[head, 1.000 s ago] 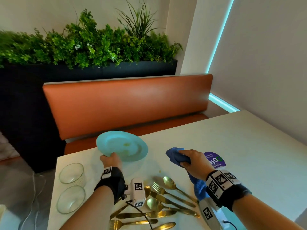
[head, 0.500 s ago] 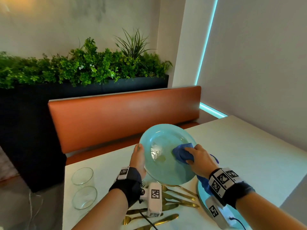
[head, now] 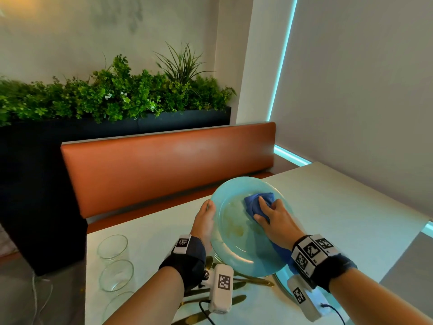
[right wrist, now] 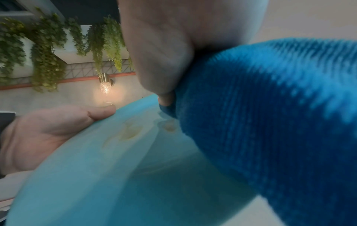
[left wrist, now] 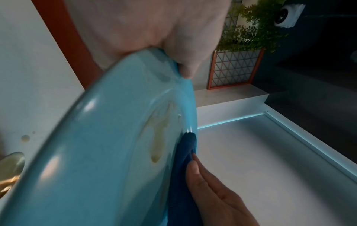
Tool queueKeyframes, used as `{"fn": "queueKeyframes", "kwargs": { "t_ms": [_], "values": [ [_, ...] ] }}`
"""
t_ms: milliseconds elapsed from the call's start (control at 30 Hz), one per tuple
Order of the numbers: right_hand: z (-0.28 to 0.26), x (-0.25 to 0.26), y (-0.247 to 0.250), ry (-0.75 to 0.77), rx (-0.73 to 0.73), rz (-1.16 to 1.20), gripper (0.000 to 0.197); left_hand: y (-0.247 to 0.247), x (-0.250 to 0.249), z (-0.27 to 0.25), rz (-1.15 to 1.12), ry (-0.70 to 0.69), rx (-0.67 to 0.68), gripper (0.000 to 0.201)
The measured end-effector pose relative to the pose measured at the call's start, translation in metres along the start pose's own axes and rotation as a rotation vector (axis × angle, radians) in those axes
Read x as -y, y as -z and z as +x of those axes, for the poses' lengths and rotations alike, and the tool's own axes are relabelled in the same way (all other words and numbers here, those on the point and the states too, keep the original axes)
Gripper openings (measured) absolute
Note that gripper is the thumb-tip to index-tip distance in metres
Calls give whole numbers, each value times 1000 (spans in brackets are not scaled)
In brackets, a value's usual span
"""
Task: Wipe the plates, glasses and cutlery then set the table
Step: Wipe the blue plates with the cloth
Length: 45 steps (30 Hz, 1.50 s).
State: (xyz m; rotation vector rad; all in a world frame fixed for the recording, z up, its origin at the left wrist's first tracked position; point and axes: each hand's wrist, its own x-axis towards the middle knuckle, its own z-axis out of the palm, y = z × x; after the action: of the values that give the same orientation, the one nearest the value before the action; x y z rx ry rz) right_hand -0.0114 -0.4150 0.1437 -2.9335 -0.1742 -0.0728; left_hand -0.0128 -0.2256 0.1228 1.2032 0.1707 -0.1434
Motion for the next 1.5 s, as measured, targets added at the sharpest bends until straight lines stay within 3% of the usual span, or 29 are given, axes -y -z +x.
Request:
{"fn": "queueKeyframes", "kwargs": {
  "t_ms": [133, 333, 933, 1133, 1233, 1333, 1433, 1500],
  "values": [
    [10, -5, 2, 41, -29, -110, 50, 2, -1, 5, -7, -3, 8, 24],
    [32, -1, 4, 78, -76, -97, 48, 2, -3, 17, 27, -13, 23, 25],
    [40, 28, -11, 232, -4, -43, 49, 7, -5, 37, 72, -55, 52, 28],
    [8, 18, -12, 433, 162, -188, 44, 16, -9, 42, 51, -101, -19, 28],
    [6, -4, -4, 398, 181, -242, 45, 21, -11, 42, 72, -108, -34, 28],
    [21, -22, 1, 260, 99, -264, 45, 18, -10, 41, 107, -121, -12, 28],
    [40, -20, 4, 130, -5, -159, 49, 7, -9, 37, 146, -129, 40, 27],
    [45, -4, 5, 154, -47, -97, 49, -2, -8, 34, 154, -130, 75, 25]
  ]
}}
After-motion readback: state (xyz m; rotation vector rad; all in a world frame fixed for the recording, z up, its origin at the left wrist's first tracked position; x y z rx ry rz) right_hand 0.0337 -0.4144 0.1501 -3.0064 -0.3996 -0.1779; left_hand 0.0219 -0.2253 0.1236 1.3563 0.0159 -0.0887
